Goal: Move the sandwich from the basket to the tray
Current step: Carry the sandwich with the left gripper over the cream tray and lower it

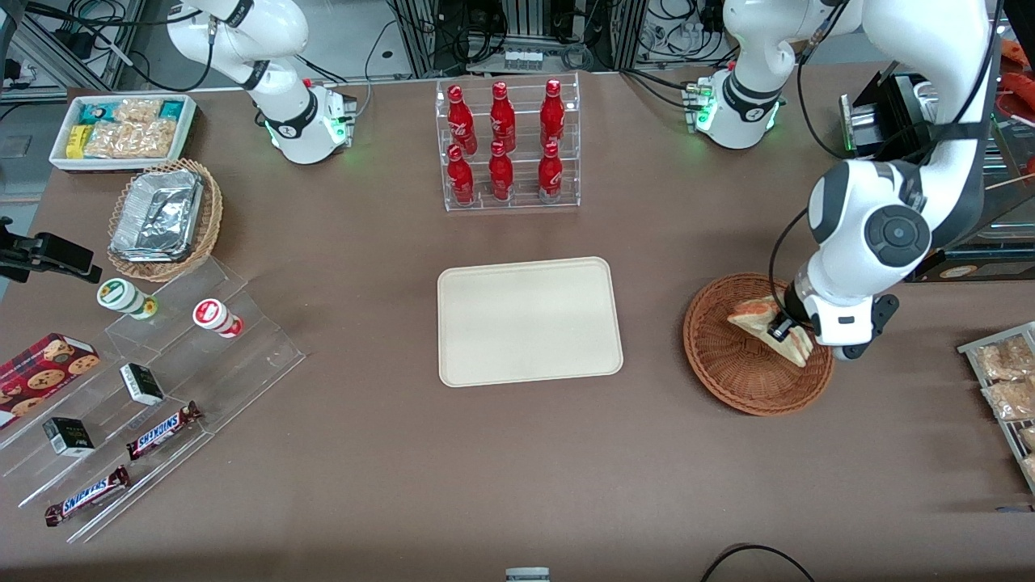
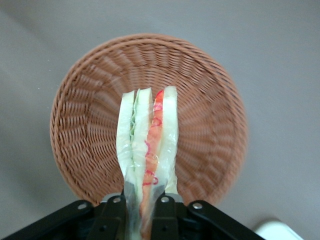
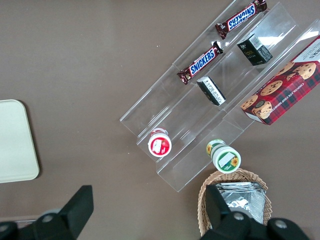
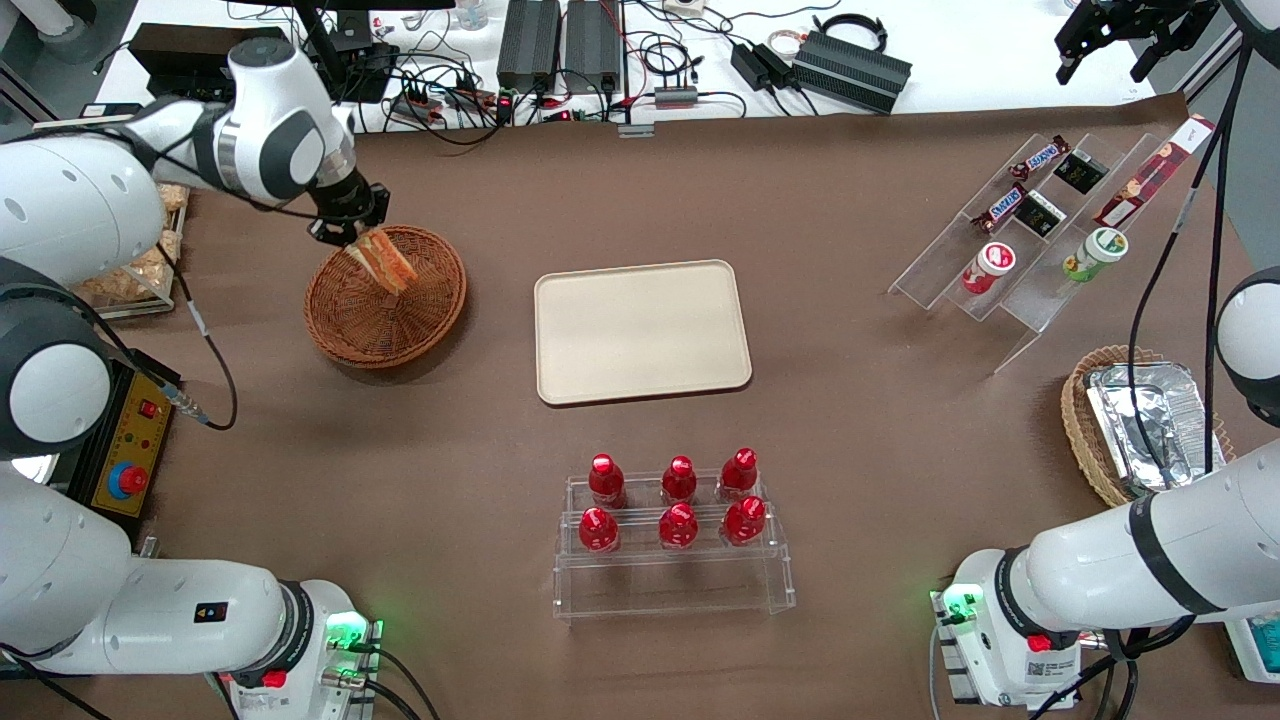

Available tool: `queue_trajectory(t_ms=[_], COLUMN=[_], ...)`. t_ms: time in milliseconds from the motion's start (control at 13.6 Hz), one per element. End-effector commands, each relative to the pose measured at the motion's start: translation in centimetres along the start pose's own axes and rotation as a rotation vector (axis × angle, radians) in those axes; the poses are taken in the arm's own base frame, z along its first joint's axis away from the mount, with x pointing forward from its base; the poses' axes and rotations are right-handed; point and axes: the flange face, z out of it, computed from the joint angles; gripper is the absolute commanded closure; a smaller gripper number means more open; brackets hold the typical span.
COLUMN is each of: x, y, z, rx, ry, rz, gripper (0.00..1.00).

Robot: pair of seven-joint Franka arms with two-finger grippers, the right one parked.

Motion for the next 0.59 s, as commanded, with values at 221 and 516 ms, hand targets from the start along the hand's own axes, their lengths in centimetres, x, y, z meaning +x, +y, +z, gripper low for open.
queue_trajectory(t_ms=[221,516], x=[-9.1,-18.7], y=[11.7,19.7], z=[-5.0,-0.1], rx=[-0.097,-0.078], ry=[-0.016,-0.028], rz=[0.226,0.418], gripper=[1.00,1.00])
